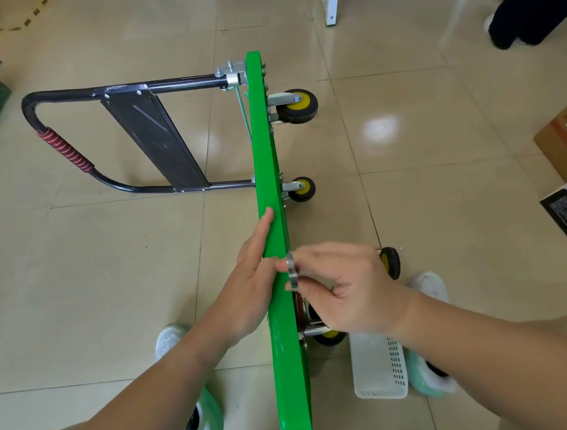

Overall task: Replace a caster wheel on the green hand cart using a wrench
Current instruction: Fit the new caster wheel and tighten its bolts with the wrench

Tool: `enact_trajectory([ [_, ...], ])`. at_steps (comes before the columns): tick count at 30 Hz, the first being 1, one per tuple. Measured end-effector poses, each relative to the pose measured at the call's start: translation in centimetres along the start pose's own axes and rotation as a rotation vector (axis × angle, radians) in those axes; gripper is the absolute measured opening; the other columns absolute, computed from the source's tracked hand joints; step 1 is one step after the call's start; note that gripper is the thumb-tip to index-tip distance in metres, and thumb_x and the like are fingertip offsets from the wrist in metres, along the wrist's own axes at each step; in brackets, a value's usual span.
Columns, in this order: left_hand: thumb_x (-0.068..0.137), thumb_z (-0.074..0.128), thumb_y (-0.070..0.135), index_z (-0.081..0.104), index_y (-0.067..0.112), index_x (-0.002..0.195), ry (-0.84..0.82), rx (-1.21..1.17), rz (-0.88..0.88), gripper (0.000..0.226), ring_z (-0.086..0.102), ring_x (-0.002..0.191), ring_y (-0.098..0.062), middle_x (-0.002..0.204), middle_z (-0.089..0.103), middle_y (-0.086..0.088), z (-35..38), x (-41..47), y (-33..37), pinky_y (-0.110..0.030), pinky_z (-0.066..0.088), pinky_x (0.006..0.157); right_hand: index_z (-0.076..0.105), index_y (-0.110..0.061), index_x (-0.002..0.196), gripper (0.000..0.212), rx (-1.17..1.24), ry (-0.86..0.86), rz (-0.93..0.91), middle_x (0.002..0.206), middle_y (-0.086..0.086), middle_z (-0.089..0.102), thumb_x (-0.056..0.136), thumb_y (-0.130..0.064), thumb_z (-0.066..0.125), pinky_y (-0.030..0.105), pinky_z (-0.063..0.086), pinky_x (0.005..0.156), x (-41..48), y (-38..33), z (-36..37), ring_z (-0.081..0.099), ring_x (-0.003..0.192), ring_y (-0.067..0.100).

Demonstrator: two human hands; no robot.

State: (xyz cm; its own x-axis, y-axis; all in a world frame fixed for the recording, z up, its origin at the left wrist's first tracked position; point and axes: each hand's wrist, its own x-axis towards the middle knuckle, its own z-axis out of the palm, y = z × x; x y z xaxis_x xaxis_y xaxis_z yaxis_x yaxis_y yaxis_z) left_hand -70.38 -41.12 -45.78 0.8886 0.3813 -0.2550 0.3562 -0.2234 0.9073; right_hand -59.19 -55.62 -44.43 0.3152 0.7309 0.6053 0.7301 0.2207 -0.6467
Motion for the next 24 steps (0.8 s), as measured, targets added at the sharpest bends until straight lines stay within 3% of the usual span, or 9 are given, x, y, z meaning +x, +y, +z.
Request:
enact_trajectory([
  [3,0.111,0.036,0.022,0.008,0.055,0.159,-0.005,0.021,-0.015,0.064,0.023,0.132,0.029,0.157,0.021,0.031,-0.2,0.2,-0.2,-0.014,0.024,0.118,0.076,0.004,0.100,0.019,-0.022,0.089,0.032,0.095,0.010,0.076,0.081,0.006,0.077,0.022,0.058,0.083,-1.0,0.4,-0.1,0.072,0.088,0.015],
  [6,0.111,0.034,0.019,0.008,0.057,0.159,-0.009,0.039,-0.038,0.066,0.022,0.130,0.031,0.158,0.021,0.031,0.0,0.4,-0.3,0.003,0.023,0.101,0.076,0.003,0.103,0.021,0.037,0.139,0.127,0.099,0.009,0.077,0.082,0.001,0.077,0.034,0.063,0.082,-0.8,0.9,0.1,0.075,0.092,0.017],
  [8,0.110,0.034,0.020,0.008,0.056,0.159,-0.005,0.037,-0.033,0.066,0.021,0.135,0.029,0.160,0.020,0.030,0.0,0.4,-0.3,0.005,0.020,0.101,0.076,0.001,0.106,0.023,0.082,0.139,0.188,0.098,0.008,0.077,0.083,-0.002,0.077,0.037,0.063,0.079,-0.1,1.4,0.5,0.075,0.089,0.020],
  [10,0.103,0.034,0.030,0.009,0.056,0.160,-0.008,0.009,-0.029,0.067,0.021,0.142,0.023,0.163,0.020,0.030,-0.1,0.3,-0.3,-0.006,0.021,0.114,0.076,-0.006,0.111,0.027,0.205,0.139,0.296,0.097,0.002,0.077,0.084,-0.002,0.075,0.032,0.062,0.082,0.8,2.0,0.8,0.075,0.088,0.016],
  [12,0.094,0.034,0.035,0.009,0.057,0.160,-0.017,-0.018,-0.035,0.074,0.024,0.147,0.014,0.164,0.021,0.029,-0.2,0.3,-0.3,-0.026,0.024,0.126,0.077,-0.024,0.109,0.033,0.381,0.142,0.474,0.097,-0.010,0.077,0.084,-0.004,0.074,0.028,0.060,0.086,1.9,2.4,0.8,0.075,0.091,0.011],
  [14,0.093,0.034,0.037,0.010,0.059,0.159,-0.026,-0.035,-0.044,0.074,0.028,0.147,0.009,0.162,0.023,0.030,-0.3,0.4,-0.4,-0.037,0.028,0.126,0.077,-0.044,0.100,0.035,0.448,0.116,0.616,0.097,-0.014,0.078,0.084,-0.013,0.073,0.030,0.061,0.085,3.0,3.1,0.7,0.075,0.092,0.010],
  [16,0.093,0.035,0.037,0.011,0.061,0.158,-0.031,-0.038,-0.048,0.074,0.030,0.145,0.011,0.158,0.024,0.034,-0.3,0.4,-0.6,-0.038,0.030,0.125,0.076,-0.051,0.095,0.035,0.425,0.071,0.691,0.097,-0.013,0.078,0.085,-0.018,0.073,0.033,0.062,0.081,3.9,4.0,0.6,0.076,0.090,0.012],
  [18,0.093,0.035,0.036,0.012,0.063,0.157,-0.040,-0.033,-0.052,0.073,0.029,0.145,0.013,0.157,0.023,0.038,-0.4,0.5,-0.7,-0.037,0.030,0.125,0.078,-0.045,0.091,0.031,0.436,0.037,0.780,0.093,-0.009,0.079,0.088,-0.015,0.074,0.030,0.063,0.072,4.5,5.0,0.6,0.077,0.086,0.013],
  [24,0.092,0.036,0.037,0.012,0.070,0.152,-0.070,-0.021,-0.053,0.072,0.024,0.140,0.024,0.150,0.019,0.049,-0.9,0.7,-1.1,-0.019,0.028,0.116,0.070,-0.003,0.095,0.003,0.555,-0.010,1.250,0.072,0.007,0.076,0.092,-0.004,0.070,0.029,0.060,0.059,5.9,7.9,0.8,0.075,0.064,0.019],
])
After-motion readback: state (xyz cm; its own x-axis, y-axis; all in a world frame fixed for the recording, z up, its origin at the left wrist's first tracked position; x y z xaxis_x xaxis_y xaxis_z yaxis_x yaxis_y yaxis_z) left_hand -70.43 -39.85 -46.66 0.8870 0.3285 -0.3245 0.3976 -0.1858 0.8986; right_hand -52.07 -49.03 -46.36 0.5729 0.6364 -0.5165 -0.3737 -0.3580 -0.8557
